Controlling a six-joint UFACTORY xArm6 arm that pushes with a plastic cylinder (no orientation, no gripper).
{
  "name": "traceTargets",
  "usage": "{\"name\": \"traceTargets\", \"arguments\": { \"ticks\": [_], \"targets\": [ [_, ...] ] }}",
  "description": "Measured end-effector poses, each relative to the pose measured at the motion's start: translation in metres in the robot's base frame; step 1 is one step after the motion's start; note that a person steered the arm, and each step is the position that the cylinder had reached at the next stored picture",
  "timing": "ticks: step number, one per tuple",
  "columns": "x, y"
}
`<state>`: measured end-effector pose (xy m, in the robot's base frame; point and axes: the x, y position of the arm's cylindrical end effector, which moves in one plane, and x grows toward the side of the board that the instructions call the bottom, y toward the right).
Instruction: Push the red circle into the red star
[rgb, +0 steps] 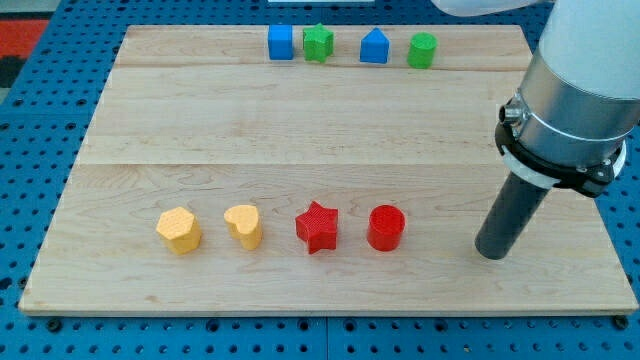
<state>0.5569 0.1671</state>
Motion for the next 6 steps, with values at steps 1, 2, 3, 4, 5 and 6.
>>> {"name": "traceTargets", "arguments": {
  "ticks": [1,2,3,4,5,6],
  "targets": [
    [0.004,-0.012],
    [0.005,-0.018],
    [0.002,-0.022],
    [-0.014,-0.045],
    [-0.029,-0.082],
    [-0.043,-0.153]
  ]
}}
